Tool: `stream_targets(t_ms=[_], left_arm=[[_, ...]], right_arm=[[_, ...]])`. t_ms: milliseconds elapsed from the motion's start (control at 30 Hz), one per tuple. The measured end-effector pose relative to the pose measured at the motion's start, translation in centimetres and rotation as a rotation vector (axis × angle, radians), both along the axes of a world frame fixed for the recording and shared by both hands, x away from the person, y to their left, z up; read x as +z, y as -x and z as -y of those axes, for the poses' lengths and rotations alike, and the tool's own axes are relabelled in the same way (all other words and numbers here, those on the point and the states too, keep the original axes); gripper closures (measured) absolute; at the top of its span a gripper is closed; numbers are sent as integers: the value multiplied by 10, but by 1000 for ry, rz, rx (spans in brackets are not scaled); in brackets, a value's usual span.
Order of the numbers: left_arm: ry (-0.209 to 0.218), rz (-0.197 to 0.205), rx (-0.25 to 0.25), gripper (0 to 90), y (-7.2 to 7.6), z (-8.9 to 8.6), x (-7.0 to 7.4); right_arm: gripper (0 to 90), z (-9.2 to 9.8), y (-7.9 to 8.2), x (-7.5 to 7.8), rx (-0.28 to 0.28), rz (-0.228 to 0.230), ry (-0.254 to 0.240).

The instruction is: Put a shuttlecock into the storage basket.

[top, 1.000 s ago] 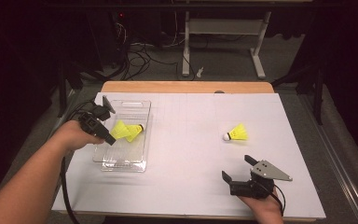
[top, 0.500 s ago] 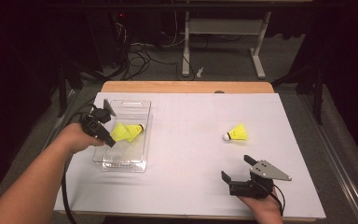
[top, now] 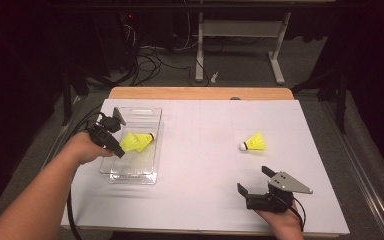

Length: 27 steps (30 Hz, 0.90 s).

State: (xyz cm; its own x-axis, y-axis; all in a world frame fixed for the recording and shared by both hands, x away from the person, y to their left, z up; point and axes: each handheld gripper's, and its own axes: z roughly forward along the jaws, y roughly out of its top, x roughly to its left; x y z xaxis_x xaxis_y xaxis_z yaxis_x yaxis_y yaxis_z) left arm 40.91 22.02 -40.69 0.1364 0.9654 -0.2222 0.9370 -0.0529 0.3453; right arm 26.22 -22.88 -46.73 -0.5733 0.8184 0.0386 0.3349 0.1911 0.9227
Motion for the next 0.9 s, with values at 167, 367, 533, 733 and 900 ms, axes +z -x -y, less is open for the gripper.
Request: stream_targets(t_ms=[167,367,533,733,900], left_arm=[[-9,-7,-3,635,-1,2,-4],[-13,-5,11,635,-4,3,-5],[-18,-4,21,634,-6,2,-7],[-23,-9,23,633,-8,3,-9],[-25,-13,28,633,-9,3,-12]], right_arm=[[2,0,0,0,1,-1,-3],[2,1,0,0,1,-1,-10],[2,0,0,0,2,-1,-11],[2,0,0,0,3,-2,-11],[2,0,0,0,5,-2,-11]])
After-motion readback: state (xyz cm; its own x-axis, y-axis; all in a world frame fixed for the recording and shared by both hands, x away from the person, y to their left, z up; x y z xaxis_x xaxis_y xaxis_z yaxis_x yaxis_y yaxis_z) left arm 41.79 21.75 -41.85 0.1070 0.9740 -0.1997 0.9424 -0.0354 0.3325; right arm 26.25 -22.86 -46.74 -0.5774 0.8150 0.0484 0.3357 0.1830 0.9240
